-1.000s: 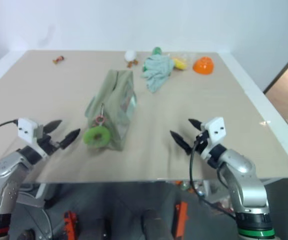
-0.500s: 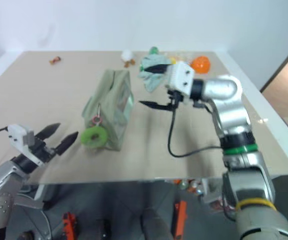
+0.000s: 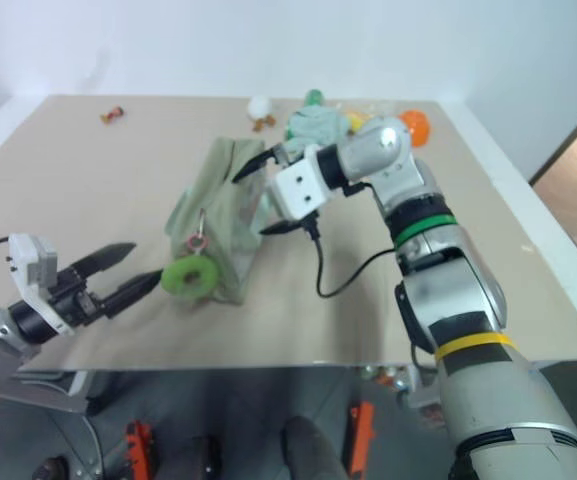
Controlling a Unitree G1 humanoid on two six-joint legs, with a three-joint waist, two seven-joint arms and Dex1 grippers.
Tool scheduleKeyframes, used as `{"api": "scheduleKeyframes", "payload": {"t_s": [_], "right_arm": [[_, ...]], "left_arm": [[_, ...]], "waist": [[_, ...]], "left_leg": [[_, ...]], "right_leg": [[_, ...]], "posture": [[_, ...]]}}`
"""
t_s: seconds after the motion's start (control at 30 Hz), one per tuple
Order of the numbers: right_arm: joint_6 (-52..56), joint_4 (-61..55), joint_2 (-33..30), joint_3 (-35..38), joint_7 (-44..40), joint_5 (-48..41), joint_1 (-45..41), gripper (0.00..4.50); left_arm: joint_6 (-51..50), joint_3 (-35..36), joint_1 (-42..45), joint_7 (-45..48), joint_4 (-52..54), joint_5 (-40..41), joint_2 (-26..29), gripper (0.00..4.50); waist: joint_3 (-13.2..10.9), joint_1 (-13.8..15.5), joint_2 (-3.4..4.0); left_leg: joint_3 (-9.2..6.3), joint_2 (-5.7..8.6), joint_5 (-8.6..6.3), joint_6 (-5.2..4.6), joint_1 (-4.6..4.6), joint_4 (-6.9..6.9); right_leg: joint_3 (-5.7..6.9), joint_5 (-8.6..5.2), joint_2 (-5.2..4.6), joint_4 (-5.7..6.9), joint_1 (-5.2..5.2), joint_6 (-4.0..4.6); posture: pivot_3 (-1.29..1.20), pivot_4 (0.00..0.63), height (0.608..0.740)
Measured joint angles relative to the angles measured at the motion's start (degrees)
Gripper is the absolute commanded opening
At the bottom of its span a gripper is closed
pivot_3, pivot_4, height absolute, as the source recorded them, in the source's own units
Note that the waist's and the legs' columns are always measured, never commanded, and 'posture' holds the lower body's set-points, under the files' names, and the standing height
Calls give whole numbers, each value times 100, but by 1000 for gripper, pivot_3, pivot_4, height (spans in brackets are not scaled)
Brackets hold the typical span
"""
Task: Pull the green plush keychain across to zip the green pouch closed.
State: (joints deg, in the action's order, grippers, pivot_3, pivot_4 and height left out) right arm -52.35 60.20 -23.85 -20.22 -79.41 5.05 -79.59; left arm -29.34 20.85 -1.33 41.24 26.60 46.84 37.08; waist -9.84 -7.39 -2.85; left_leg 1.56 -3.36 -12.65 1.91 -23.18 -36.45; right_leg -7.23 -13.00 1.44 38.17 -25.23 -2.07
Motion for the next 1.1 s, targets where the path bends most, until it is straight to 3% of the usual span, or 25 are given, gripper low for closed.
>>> {"api": "scheduleKeyframes", "payload": {"t_s": [0.27,0.6,0.7,1.03,1.1], "right_arm": [[-562,565,38,-136,580,690,-452,4494],[-958,792,261,-627,1723,1771,-776,4494],[-978,859,275,-711,2028,2022,-869,3653],[-1122,932,133,-755,2315,2242,-908,125],[-1160,931,102,-755,2259,2227,-908,24]], "left_arm": [[-105,-72,571,-22,106,109,113,4488],[-114,-299,626,-34,-61,5,56,4488],[-101,-329,672,-49,-81,-63,33,4500],[-66,-374,758,-71,-143,-198,-41,4500],[-43,-427,815,-60,-209,-236,-52,4500]], "waist": [[-5,-1,8],[-6,-1,9],[-6,0,9],[-6,0,9],[-6,1,9]], "left_leg": [[-7,-1,5,7,3,-2],[-12,0,5,8,1,-1],[-12,1,6,9,0,-2],[-14,1,6,9,1,-2],[-15,1,6,9,2,-3]], "right_leg": [[5,4,5,10,0,6],[9,3,3,12,-1,7],[9,3,2,12,-1,7],[10,3,3,12,1,7],[11,4,3,14,1,7]], "posture": [[0,150,739],[0,150,739],[0,150,739],[0,150,739],[0,150,739]]}}
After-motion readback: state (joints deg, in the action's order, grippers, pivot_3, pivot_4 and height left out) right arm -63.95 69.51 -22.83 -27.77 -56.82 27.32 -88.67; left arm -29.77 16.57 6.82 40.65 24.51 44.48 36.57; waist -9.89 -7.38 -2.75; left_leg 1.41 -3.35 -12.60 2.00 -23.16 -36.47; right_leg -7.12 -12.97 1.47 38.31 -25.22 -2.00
